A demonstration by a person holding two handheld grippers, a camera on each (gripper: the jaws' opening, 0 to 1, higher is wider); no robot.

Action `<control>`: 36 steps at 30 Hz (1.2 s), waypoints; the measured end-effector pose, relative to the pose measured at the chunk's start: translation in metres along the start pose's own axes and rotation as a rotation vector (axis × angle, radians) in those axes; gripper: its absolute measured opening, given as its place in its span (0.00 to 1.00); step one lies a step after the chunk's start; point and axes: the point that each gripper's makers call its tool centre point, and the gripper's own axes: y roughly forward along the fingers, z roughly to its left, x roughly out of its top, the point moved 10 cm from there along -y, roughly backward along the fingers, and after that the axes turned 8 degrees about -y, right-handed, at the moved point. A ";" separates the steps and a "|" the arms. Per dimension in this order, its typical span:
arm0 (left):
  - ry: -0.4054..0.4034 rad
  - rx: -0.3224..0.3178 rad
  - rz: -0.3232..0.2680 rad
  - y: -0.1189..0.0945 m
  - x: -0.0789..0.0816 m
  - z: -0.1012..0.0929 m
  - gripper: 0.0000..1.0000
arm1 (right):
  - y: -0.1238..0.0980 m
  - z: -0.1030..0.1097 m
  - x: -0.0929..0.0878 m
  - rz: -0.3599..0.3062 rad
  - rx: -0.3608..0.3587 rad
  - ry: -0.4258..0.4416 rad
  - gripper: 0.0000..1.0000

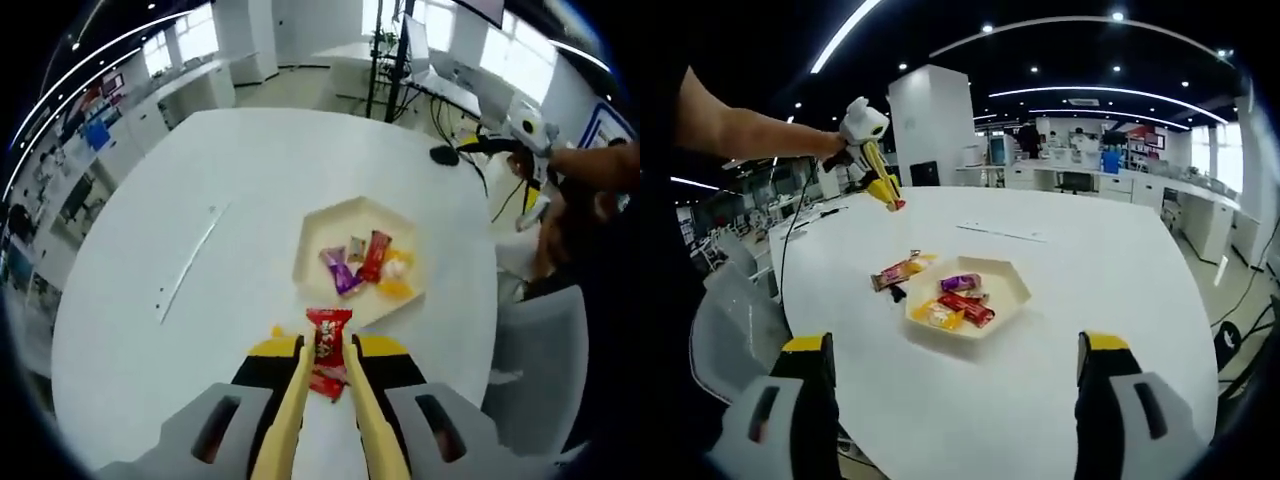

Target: Place the target food into the container with the food tongs after gripping and lifting it, then release it inside without dropping or visibly crushing the food.

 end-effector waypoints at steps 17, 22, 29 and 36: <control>0.030 -0.017 -0.006 0.031 0.038 -0.032 0.15 | -0.013 -0.004 -0.005 -0.027 -0.004 0.014 1.00; 0.037 -0.020 -0.006 0.040 0.048 -0.040 0.15 | -0.017 -0.004 -0.008 -0.031 -0.005 0.021 1.00; 0.044 -0.029 0.000 0.055 0.059 -0.049 0.16 | -0.024 -0.005 -0.008 -0.036 -0.015 0.026 1.00; 0.054 -0.021 0.005 0.072 0.076 -0.056 0.16 | -0.027 -0.008 -0.008 -0.039 -0.028 0.032 1.00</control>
